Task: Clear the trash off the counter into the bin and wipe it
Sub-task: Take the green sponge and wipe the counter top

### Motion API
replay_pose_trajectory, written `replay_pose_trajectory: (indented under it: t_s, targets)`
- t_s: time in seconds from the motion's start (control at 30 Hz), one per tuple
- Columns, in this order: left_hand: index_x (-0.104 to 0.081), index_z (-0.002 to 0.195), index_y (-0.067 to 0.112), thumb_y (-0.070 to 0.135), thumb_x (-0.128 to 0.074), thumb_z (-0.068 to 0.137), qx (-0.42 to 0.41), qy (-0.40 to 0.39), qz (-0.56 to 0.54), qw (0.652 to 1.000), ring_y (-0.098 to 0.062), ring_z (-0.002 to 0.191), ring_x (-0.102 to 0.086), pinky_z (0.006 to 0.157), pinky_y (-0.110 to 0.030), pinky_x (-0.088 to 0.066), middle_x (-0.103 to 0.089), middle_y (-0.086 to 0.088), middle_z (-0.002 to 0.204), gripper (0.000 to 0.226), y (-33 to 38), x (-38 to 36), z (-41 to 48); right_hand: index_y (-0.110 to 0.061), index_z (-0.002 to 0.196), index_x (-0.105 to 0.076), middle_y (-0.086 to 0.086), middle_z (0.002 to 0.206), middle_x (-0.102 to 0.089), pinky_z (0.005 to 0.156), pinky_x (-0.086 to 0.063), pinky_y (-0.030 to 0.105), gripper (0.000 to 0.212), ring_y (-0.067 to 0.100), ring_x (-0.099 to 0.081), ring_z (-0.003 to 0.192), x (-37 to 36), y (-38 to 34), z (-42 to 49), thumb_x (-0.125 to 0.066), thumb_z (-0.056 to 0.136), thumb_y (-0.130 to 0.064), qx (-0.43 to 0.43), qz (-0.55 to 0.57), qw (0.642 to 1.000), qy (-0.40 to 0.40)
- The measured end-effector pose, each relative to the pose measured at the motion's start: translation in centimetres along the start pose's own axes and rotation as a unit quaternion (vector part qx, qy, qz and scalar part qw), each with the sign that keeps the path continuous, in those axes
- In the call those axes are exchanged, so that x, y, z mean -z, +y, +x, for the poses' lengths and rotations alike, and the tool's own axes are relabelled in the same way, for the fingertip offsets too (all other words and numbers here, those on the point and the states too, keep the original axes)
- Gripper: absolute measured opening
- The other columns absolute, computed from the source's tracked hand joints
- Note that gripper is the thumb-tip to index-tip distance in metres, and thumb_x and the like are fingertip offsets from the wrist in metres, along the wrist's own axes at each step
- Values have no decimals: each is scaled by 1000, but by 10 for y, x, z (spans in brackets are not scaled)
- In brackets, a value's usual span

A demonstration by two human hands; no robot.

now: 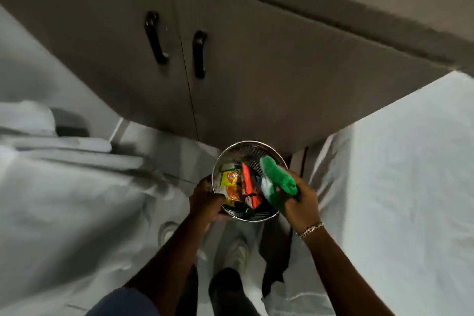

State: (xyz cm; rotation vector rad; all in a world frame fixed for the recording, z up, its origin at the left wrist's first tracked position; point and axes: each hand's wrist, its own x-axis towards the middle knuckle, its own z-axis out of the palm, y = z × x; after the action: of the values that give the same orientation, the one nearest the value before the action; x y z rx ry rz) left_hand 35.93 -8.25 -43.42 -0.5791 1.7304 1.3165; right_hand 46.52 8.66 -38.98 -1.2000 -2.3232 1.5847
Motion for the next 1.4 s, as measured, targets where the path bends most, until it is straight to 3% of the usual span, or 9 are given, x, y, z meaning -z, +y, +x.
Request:
replay_pose_trajectory:
  t_s: [0.13, 0.33, 0.53, 0.67, 0.8, 1.0, 1.1, 1.2, 1.4]
  targets:
    - [-59, 122, 29, 7, -68, 65, -17, 37, 40, 998, -27, 90, -67, 60, -36, -64, -64, -2, 110, 62, -56, -31, 81, -38, 100, -65, -2, 101, -71, 89, -52, 21, 52, 18, -66, 98, -18, 87, 36, -65, 79, 9, -21, -15, 997, -74]
    - [-57, 113, 43, 5, -64, 69, -8, 2, -10, 1000, -28, 95, -68, 52, -44, -63, -66, -5, 116, 59, -120, -58, 168, -17, 114, -66, 11, 111, -71, 96, -52, 29, 47, 18, -66, 104, -33, 154, 69, -65, 79, 13, 5, -23, 995, -95]
    - [-39, 139, 42, 7, -63, 79, -6, -25, -20, 999, -29, 112, -61, 84, -56, -58, -60, 1, 127, 74, -120, -65, 184, -10, 115, -63, 12, 118, -67, 91, -47, 8, 47, -8, -64, 101, -53, 143, 61, -63, 74, 14, 58, 11, 995, -76]
    - [-55, 128, 26, 43, -61, 88, 8, -46, -110, 993, -13, 90, -61, 79, -37, -51, -64, 11, 102, 44, -66, -32, 111, -25, 117, -64, 7, 127, -66, 105, -44, 25, 70, 7, -58, 121, -67, 86, 35, -56, 69, 25, 167, -74, 980, -83]
    - [-78, 96, 21, 73, -52, 69, -21, -135, -307, 942, -17, 87, -75, 76, -38, -56, -79, -4, 95, 64, -12, 61, -6, -16, 128, -60, 7, 142, -53, 115, -35, 42, 62, 18, -44, 137, -97, -20, -11, -48, 72, 8, 351, -150, 909, -169]
    - [-66, 113, -1, -8, -56, 83, -187, 9, -357, 915, -42, 99, -68, 81, -47, -59, -69, -28, 111, 32, 46, 193, -151, -12, 133, -46, 4, 148, -45, 115, -33, 34, 74, 22, -33, 144, -146, -172, -115, -59, 62, 2, 352, 53, 890, -285]
    - [-59, 124, 0, -6, -64, 80, -267, 57, -391, 879, -41, 110, -66, 92, -56, -54, -67, -24, 120, 45, 58, 263, -192, -29, 135, -43, -3, 142, -50, 97, -49, 32, 72, 19, -47, 133, -185, -244, -129, -67, 72, -1, 109, 272, 902, -316]
    - [-63, 118, 8, -7, -64, 79, -304, 152, -409, 847, -34, 102, -69, 87, -53, -57, -72, -15, 112, 42, 64, 323, -214, -27, 132, -47, 6, 114, -68, 79, -55, 39, 70, 25, -66, 103, -244, -295, -134, -73, 69, -9, -114, 295, 856, -408]
    - [-56, 125, 11, 2, -66, 82, -185, 415, -173, 874, -34, 107, -63, 86, -36, -53, -64, -18, 122, 46, 55, 400, -195, -13, 109, -64, 7, 102, -71, 78, -56, 26, 44, 19, -66, 92, -354, -327, -167, -75, 67, -5, 118, -25, 939, -322]
